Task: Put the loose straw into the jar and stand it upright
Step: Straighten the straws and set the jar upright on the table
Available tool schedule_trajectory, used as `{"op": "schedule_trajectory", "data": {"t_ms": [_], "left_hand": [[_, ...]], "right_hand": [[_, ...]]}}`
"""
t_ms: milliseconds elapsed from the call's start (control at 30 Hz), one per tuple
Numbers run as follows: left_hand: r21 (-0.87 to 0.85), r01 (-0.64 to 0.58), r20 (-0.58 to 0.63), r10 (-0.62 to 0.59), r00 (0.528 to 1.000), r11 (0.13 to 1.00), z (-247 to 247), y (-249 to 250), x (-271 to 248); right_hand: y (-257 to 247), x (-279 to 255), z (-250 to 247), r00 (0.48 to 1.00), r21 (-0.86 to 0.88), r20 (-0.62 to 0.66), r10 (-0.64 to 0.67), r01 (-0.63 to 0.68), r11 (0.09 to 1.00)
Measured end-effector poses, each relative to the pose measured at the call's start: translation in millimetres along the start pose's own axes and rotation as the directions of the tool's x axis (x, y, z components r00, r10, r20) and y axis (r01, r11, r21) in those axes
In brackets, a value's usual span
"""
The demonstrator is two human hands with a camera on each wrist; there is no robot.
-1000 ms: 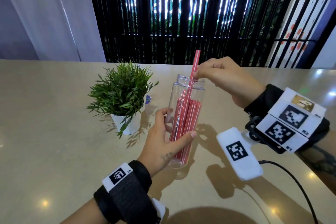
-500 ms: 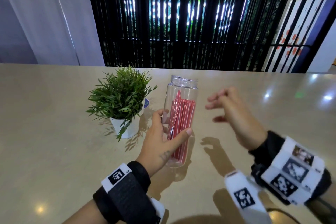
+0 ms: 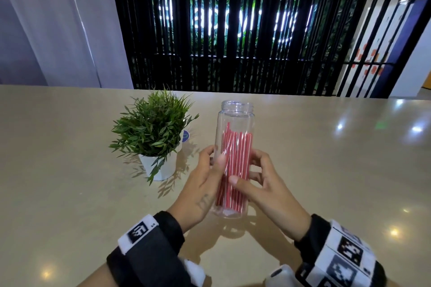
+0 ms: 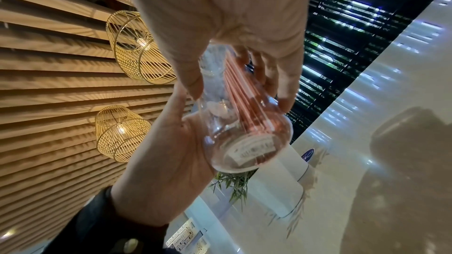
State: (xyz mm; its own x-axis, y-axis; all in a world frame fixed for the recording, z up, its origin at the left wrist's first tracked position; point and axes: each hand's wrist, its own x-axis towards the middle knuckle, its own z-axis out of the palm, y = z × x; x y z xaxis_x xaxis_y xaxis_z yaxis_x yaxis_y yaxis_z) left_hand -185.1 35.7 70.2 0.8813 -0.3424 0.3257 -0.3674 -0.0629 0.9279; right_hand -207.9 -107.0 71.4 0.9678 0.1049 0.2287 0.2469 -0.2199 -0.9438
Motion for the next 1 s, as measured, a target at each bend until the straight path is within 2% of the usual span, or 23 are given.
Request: {"op": "schedule_trajectory", "data": {"t_ms": [100,200,333,433,500,566,666,766,866,1000], "left_hand": [[0.042,0.024,0.048,-0.026,0.998,0.999,-10,-7,-4],[0.178,0.005,0.0,-0.005,1.0,0.984,-16,-19,0],[0.174,-0.019,-0.045,0.027,0.999,0.985,-15,-24,13],[0.262,-0.053,-0.057,0.07,0.996,0.964,-13,-30,28],[0.313,-0.051,-0.031,0.064,0.997,0.949,-14,-38,38],[0.364,-0.027,0.063,0.004,0.998,0.931,-19,-47,47],[0.426,-0.003,0.209,-0.095,0.973,0.905,-30,-60,57],[0.465,0.005,0.277,-0.151,0.949,0.885,-41,-69,64],[0.451,0.016,0.288,-0.162,0.944,0.892,-44,-78,72],[0.374,0.087,0.27,-0.199,0.942,0.923,-41,-84,84]], "right_hand": [[6,-2,-5,0.999,-0.023,-0.04,-0.009,0.008,1.0],[9,-1,-6,0.999,-0.05,-0.052,-0.007,0.005,0.999],[15,15,-4,0.99,-0.072,-0.137,-0.037,0.027,0.997],[21,32,-3,0.983,-0.103,-0.173,-0.062,0.044,0.994],[28,43,-3,0.979,-0.163,-0.183,-0.088,0.059,0.985],[37,54,-4,0.979,-0.239,-0.181,-0.091,0.046,0.97],[49,66,-10,0.987,-0.377,-0.133,-0.088,0.032,0.926],[56,75,-18,0.999,-0.488,-0.011,-0.041,0.031,0.872],[60,83,-17,0.997,-0.501,0.063,0.048,-0.01,0.865],[66,97,-13,0.993,-0.445,0.053,0.103,-0.069,0.893]]}}
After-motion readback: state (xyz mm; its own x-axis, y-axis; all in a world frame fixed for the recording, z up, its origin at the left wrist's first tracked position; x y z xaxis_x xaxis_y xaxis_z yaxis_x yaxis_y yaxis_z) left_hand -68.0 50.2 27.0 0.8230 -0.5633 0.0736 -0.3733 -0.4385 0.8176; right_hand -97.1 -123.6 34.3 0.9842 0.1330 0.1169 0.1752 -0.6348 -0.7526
